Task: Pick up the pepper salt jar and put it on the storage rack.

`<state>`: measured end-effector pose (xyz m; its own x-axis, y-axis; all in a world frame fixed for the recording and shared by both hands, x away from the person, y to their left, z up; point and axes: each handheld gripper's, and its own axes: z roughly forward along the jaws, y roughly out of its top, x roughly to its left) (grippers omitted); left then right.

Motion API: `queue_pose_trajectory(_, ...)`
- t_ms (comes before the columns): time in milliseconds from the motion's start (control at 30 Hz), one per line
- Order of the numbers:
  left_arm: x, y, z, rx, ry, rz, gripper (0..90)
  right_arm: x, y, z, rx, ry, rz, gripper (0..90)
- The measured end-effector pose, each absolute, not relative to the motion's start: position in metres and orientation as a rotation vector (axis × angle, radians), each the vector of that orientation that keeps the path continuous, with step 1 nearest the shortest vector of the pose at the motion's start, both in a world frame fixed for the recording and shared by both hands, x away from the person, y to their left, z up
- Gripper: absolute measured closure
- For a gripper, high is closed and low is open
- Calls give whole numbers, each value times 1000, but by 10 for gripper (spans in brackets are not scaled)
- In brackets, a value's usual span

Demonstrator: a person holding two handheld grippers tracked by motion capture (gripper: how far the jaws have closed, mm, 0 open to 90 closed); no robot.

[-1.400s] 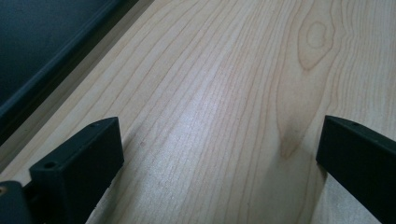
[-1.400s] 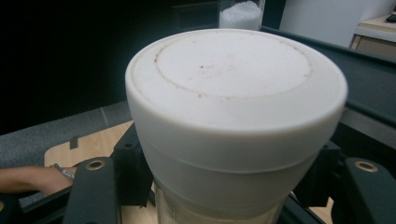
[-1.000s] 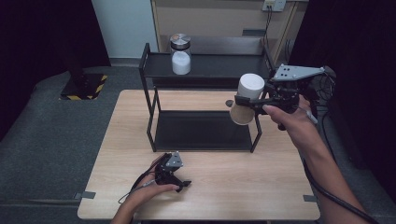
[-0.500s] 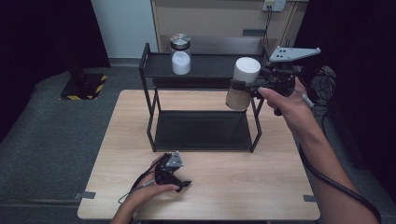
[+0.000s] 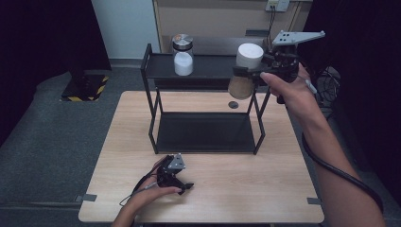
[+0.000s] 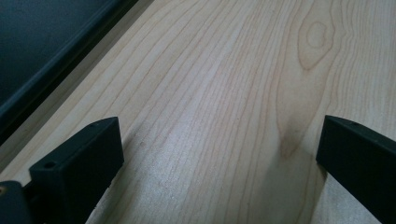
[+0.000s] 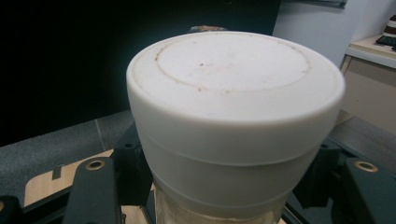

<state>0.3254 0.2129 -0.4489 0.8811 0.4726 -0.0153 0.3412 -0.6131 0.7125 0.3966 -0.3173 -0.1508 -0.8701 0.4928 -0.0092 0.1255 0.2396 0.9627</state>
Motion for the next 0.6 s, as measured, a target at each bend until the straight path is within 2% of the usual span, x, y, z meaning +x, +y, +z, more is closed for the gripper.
queue_pose_trajectory(600, 325, 213, -449, 2287, 583, 224, 0, 418, -311, -130, 608, 2197, 1638, 363)
